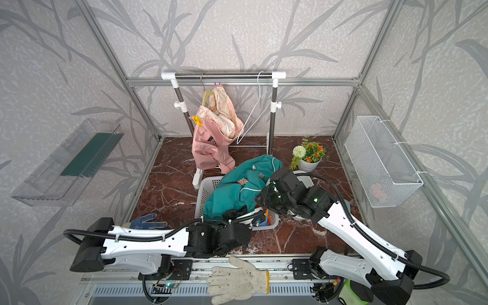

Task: Remove the clothespins securing jackets to the hanger
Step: Remove the clothespin from the hanger.

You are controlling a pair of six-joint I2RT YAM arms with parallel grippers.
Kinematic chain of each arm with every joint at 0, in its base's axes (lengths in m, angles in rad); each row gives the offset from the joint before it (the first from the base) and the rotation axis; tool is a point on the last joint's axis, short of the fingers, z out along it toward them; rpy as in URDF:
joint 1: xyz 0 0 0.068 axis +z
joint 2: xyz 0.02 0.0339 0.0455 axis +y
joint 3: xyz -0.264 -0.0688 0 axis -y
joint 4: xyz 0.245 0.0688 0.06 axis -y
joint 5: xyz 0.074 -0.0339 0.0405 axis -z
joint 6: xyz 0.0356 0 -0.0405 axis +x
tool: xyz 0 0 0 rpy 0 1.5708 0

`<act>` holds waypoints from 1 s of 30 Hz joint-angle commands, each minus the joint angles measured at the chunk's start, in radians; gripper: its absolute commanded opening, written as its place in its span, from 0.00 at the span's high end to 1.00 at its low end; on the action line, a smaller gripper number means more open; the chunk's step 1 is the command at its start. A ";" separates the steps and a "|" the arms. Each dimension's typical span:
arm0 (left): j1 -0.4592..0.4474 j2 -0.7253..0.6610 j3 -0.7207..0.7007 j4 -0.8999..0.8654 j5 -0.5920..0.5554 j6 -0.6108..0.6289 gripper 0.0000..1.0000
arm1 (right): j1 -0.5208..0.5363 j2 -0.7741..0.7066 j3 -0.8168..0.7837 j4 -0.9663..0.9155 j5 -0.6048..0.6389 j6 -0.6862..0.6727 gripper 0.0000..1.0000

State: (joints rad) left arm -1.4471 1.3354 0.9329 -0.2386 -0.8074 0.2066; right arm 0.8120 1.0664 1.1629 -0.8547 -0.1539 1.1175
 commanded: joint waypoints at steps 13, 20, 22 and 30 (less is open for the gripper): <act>-0.018 0.033 0.042 0.050 -0.015 0.042 1.00 | 0.006 -0.008 -0.041 0.042 0.012 0.034 0.66; -0.020 0.027 0.037 0.056 -0.021 0.043 1.00 | 0.005 -0.027 -0.054 0.042 0.048 0.036 0.81; -0.019 0.025 0.034 0.059 -0.019 0.043 1.00 | 0.001 -0.034 -0.058 0.038 0.058 0.031 0.85; -0.020 0.015 0.016 0.053 -0.035 0.031 1.00 | -0.047 -0.083 -0.062 0.017 0.071 0.010 1.00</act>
State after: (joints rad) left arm -1.4639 1.3594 0.9344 -0.1936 -0.8356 0.2356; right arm 0.7918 1.0222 1.1076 -0.8070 -0.1314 1.1511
